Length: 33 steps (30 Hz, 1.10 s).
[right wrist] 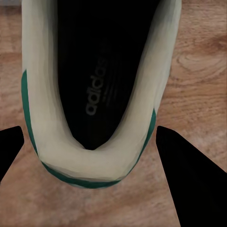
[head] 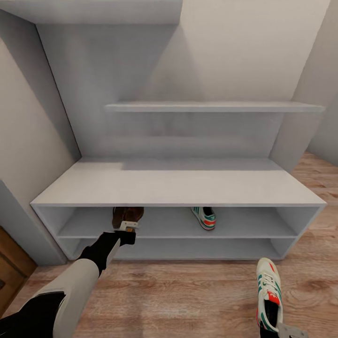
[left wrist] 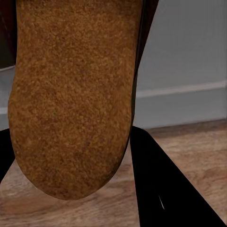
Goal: Pick up the two gym shoes and the two sandals from the corridor floor and place them onto the hallstand (shoe rack) in the corridor, making sure they are on the rack and not on the floor. Arrange them so the two gym shoes are next to each other and the two sandals are next to each other.
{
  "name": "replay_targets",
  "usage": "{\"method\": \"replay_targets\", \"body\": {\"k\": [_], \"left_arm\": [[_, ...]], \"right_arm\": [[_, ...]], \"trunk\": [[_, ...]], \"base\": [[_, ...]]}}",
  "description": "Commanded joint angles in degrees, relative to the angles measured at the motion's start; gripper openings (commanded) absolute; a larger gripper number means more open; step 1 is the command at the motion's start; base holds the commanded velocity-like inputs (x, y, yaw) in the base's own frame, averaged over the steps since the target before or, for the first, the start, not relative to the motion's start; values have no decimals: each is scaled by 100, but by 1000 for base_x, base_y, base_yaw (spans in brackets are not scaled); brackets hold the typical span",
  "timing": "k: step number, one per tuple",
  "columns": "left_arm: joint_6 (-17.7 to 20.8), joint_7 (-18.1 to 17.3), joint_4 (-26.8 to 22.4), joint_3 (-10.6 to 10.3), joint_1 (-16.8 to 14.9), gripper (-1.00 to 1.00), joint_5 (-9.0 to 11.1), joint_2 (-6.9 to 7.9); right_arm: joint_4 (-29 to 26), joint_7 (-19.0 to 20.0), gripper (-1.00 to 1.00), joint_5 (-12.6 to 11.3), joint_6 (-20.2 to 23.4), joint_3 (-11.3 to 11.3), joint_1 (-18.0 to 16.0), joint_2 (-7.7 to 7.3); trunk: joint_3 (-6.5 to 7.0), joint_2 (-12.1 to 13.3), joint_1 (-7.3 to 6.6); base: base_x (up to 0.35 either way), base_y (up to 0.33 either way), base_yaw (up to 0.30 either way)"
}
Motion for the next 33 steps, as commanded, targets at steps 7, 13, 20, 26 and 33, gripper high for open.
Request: {"method": "replay_targets", "body": {"k": [7, 13, 20, 26, 33], "left_arm": [[31, -61, -16, 55, 0, -100, -76, -5], [31, -61, -2, 58, 6, -100, -76, 2], [31, -61, 4, 66, 0, -100, -77, 8], [31, -61, 3, 67, 3, -100, -75, 10], [31, -61, 2, 67, 4, -100, -73, 11]], "right_arm": [[5, 22, -100, -24, -21, -17, -3, 3], [5, 21, -100, -24, -22, -17, -3, 5], [5, 21, -100, -24, -21, -17, -3, 4], [5, 21, -100, -24, -24, -17, -3, 1], [5, 21, -100, -24, -21, -17, -3, 4]], "trunk": [[-5, -2, -1], [-5, -2, -1], [-5, -2, -1], [-5, -2, -1], [-5, -2, -1]], "base": [[217, 0, 0], [49, 0, 0], [133, 0, 0], [46, 0, 0], [48, 0, 0]]}}
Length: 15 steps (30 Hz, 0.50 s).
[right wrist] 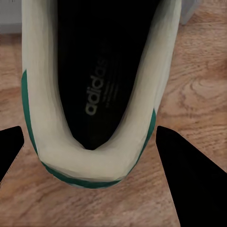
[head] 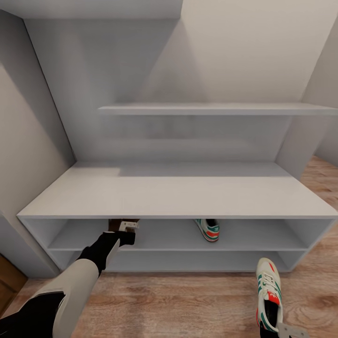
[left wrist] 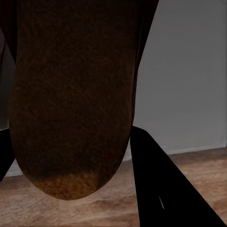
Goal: Pick up the two gym shoes and the two sandals from the corridor floor and place them onto the hallstand (shoe rack) in the corridor, making sure they are on the rack and not on the floor. Arrange them so the two gym shoes are next to each other and the two sandals are next to each other.
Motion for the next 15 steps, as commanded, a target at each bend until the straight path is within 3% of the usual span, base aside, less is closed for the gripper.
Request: {"method": "replay_targets", "body": {"k": [1, 15], "left_arm": [[32, -61, -14, 48, 0, -100, -81, -6], [32, -61, -14, 48, 1, -100, -88, -6]], "right_arm": [[4, 21, -100, -23, -25, -16, -3, -1], [4, 22, -100, -23, -25, -16, -3, 2]], "trunk": [[-5, -2, 0], [-22, -2, 0]], "base": [[158, 0, 0], [34, 0, 0]]}}
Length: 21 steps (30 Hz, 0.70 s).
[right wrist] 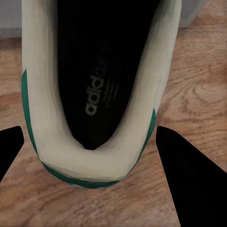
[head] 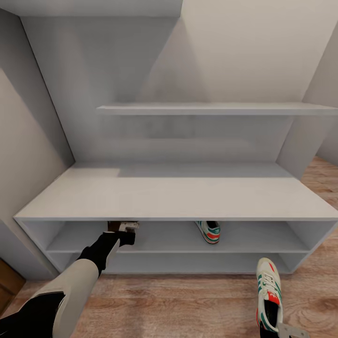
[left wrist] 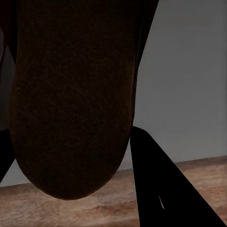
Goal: Pick up the two gym shoes and the two sandals from the corridor floor and place them onto the hallstand (shoe rack) in the corridor, making sure they are on the rack and not on the floor. Arrange them so the two gym shoes are next to each other and the two sandals are next to each other.
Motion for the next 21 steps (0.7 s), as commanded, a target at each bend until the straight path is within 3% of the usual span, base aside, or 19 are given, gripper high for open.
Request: {"method": "replay_targets", "body": {"k": [1, 5, 15, 21], "left_arm": [[32, -61, -14, 48, -2, -100, -81, -6], [32, -61, -7, 48, -5, -100, -82, -6], [32, -61, 39, 56, -5, -100, -75, 1], [29, -61, 36, 48, -1, -100, -83, 1]], "right_arm": [[4, 20, -100, -23, -25, -16, -3, 0], [4, 19, -100, -23, -24, -16, -3, -2], [4, 19, -100, -23, -24, -16, -3, -2], [4, 19, -100, -23, -25, -16, -3, 0]], "trunk": [[-31, -42, 21], [-128, -203, 108], [-133, -203, 108], [-214, -286, 158]], "base": [[0, 0, 0], [0, 0, 0], [0, 0, 0], [0, 0, 0]]}}
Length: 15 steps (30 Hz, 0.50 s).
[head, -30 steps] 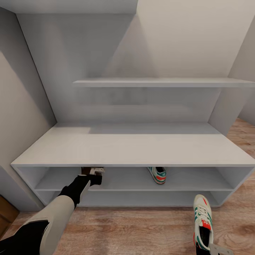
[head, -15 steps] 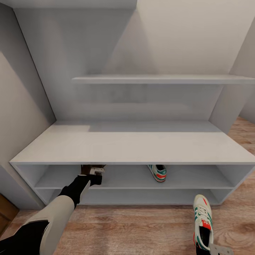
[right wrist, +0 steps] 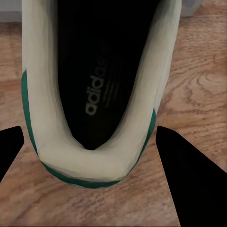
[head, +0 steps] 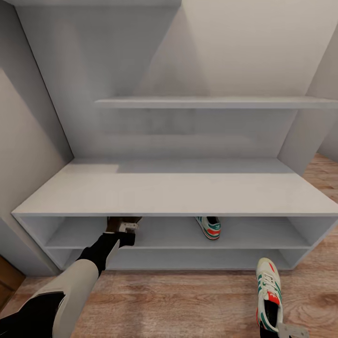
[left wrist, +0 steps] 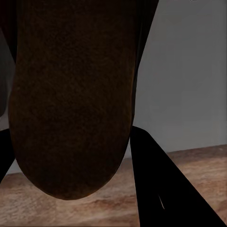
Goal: Pick up the two gym shoes and the two sandals from the corridor floor and place them onto the hallstand (shoe rack) in the corridor, making sure they are on the rack and not on the floor. Arrange them so the two gym shoes are next to each other and the two sandals are next to each other.
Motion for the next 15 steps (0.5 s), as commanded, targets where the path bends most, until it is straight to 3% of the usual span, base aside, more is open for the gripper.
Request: {"method": "replay_targets", "body": {"k": [1, 9, 15], "left_arm": [[34, -60, -13, 45, 0, -100, -88, -10], [2, -60, -3, 57, 0, -100, -75, 1], [-49, -60, -20, 59, 26, -100, -73, 4]], "right_arm": [[5, 21, -100, -24, -23, -18, -3, 0], [5, 21, -100, -24, -24, -18, -3, 0], [5, 21, -100, -24, -21, -18, -3, -1]], "trunk": [[-5, -2, -1], [-5, -2, -1], [-5, -2, -1]], "base": [[0, 0, 0], [6, 0, 0], [130, 43, 0]]}}
